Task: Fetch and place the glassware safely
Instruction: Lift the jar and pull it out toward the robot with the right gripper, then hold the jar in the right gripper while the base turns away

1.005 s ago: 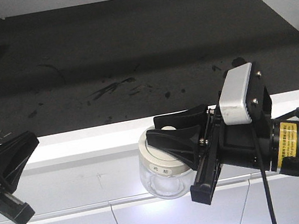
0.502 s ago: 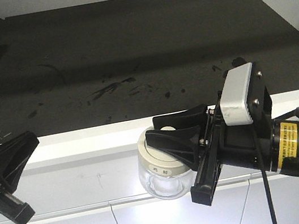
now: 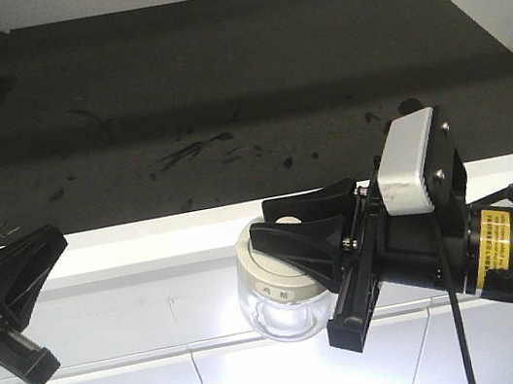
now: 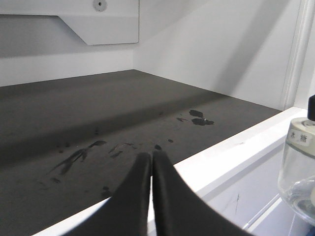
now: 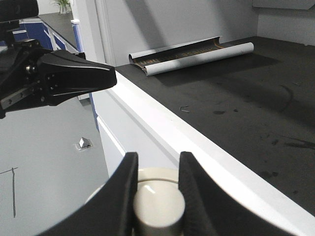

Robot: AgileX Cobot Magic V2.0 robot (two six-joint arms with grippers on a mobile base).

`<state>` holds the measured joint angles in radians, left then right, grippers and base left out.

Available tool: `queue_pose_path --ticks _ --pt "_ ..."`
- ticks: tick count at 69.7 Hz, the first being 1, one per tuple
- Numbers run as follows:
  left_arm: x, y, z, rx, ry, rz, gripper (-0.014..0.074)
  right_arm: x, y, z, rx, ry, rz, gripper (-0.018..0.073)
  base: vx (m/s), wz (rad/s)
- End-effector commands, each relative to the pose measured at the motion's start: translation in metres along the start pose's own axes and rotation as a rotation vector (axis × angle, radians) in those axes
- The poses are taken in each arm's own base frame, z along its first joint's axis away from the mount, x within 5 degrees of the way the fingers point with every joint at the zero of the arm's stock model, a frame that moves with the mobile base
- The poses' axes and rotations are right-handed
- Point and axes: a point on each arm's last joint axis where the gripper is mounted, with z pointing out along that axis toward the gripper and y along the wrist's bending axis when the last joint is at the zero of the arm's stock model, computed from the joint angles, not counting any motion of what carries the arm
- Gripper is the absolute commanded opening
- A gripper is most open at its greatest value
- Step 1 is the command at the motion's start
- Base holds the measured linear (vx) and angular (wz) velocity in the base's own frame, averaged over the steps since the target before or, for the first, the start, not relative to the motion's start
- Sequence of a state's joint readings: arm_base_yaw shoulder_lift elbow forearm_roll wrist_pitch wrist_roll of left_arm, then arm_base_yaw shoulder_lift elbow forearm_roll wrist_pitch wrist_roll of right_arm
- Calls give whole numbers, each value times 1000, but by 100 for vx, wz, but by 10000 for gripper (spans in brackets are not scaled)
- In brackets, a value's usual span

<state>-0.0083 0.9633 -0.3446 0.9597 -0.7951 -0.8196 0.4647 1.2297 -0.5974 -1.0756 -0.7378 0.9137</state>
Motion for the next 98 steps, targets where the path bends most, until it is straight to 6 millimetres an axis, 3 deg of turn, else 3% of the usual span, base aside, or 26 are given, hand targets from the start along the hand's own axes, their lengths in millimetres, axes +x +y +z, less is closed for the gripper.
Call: queue_pose_path --ticks 1,47,98 --pt "-15 -3 1 27 -90 -19 -1 -22 5 -3 -38 -118 -9 -1 0 2" --pt "-15 -3 1 27 -90 -19 -1 -22 5 -3 -38 -118 -9 -1 -6 25" --pt "-15 -3 1 26 -90 -19 -1 -22 5 -3 -38 -118 -9 -1 -14 64"
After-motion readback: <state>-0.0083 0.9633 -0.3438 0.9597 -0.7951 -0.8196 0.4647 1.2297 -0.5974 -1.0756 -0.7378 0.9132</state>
